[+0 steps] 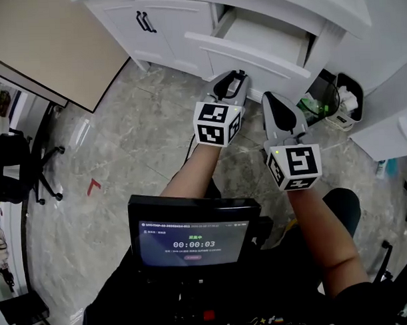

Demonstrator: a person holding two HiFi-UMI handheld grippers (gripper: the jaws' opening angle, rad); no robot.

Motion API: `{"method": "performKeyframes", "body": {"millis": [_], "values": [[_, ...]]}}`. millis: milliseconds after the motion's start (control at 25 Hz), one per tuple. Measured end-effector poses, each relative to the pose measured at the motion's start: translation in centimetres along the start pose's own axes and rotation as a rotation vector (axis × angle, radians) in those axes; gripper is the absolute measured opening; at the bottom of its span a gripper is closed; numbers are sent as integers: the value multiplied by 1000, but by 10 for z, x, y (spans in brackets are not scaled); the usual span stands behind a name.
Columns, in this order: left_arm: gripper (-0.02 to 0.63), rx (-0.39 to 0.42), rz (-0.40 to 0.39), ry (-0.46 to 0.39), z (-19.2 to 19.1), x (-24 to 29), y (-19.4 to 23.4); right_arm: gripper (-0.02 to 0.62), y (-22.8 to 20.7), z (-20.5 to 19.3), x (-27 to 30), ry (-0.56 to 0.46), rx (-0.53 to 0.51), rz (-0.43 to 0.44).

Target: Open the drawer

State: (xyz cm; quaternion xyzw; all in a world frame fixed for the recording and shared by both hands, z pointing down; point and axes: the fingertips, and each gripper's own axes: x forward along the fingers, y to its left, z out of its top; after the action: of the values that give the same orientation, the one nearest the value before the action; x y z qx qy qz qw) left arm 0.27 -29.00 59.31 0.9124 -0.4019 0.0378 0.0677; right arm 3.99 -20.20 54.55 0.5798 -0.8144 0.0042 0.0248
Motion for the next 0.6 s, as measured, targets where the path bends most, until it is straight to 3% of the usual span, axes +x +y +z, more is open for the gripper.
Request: {"method": "performKeyframes", "body": {"millis": [160,600], "values": [[127,5,-14,2,-1,-8,1,23,14,-2,5,16,-10,30],[131,20,13,-48,-1,-6,2,23,-2,-15,13,20,12,23]]}}
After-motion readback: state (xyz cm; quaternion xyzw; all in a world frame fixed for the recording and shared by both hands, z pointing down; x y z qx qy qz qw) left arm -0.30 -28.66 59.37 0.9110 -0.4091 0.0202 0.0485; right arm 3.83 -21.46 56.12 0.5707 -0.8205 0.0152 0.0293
